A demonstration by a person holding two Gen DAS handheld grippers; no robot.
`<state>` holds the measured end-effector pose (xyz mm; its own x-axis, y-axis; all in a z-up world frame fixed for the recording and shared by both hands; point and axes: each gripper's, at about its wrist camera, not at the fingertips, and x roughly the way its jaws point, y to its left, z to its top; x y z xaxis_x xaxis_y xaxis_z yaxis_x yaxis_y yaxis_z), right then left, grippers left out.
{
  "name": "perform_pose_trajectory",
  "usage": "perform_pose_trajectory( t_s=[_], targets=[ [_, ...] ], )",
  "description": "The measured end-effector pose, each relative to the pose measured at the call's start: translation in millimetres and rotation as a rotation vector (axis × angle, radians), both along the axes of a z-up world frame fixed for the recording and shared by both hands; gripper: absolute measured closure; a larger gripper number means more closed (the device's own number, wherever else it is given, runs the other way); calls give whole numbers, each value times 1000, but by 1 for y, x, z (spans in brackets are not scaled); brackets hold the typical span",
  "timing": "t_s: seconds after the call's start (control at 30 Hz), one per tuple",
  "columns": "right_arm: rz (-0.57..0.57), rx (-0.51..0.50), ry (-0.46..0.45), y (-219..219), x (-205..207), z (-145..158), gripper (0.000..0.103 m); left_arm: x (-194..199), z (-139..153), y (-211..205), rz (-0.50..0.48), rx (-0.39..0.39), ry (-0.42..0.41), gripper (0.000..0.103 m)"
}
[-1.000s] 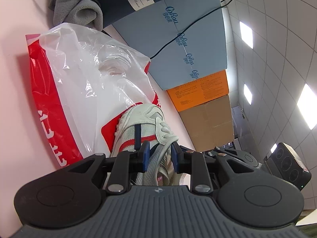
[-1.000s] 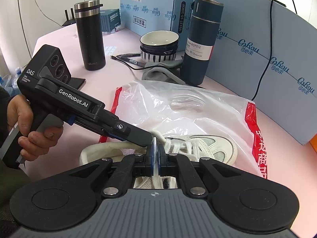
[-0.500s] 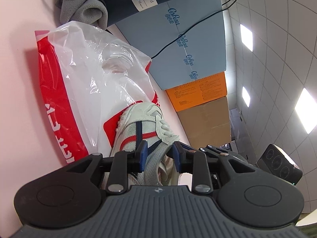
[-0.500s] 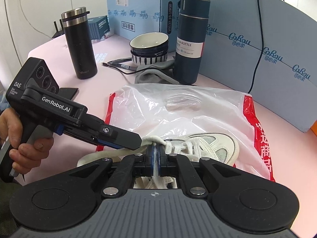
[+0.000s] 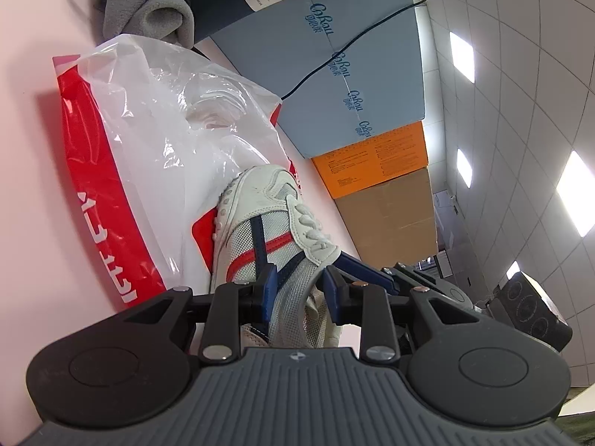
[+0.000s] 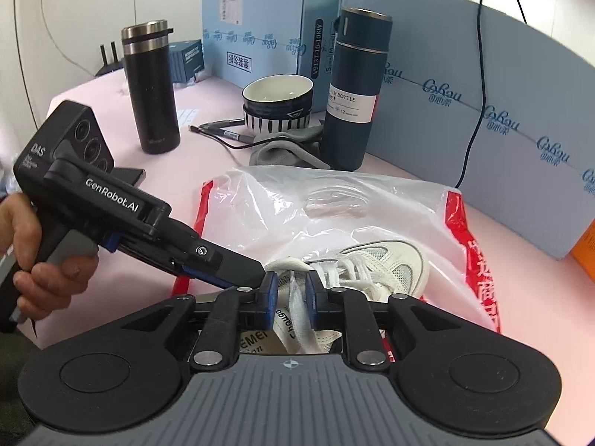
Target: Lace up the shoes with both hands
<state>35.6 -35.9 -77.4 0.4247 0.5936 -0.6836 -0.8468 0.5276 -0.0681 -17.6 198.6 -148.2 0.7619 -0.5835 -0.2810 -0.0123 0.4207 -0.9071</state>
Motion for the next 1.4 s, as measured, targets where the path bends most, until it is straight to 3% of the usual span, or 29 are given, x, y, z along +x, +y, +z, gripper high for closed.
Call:
perform_pose_trajectory(
  t_s=[0.13, 0.17, 0.23, 0.37, 0.5, 0.6, 0.67, 0.8, 0.97, 1.03, 1.1, 1.13, 1.23, 1.4],
  targets=[
    [26, -47, -43, 2, -6, 2, 83, 0, 0, 0, 2, 10, 1, 75],
    [33, -60, -52, 2, -7, 2, 81, -1, 0, 0, 7, 28, 22, 68],
    [49, -95, -70, 5, -10, 2, 76, -2, -2, 0, 17, 66, 67, 38],
    [103, -150, -110, 8, -20, 3, 64, -7, -6, 3, 27, 62, 72, 40],
    [137, -190, -159, 10, -29, 4, 64, -9, -1, 3, 32, 96, 63, 40],
    [138, -189, -181, 8, -31, 6, 62, -12, 14, 3, 23, 172, 15, 39],
    [134, -187, -184, 7, -31, 8, 62, -13, 27, 0, 10, 272, -26, 39],
    [132, -204, -218, 5, -33, 10, 62, -15, 58, -22, -99, 561, -150, 36],
    [148, -247, -250, 4, -39, 8, 66, -14, 72, -61, -261, 801, -260, 36],
    [144, -256, -254, 2, -40, 8, 71, -11, 72, -71, -280, 844, -264, 38],
    [140, -259, -256, 1, -39, 8, 74, -8, 70, -73, -267, 829, -255, 43],
    [142, -256, -254, 1, -39, 8, 75, -7, 69, -72, -255, 829, -252, 56],
    [150, -262, -254, 2, -38, 8, 78, -7, 69, -66, -200, 820, -228, 78],
    [171, -277, -251, 6, -37, 3, 78, -8, 68, -52, -130, 780, -194, 81]
  ],
)
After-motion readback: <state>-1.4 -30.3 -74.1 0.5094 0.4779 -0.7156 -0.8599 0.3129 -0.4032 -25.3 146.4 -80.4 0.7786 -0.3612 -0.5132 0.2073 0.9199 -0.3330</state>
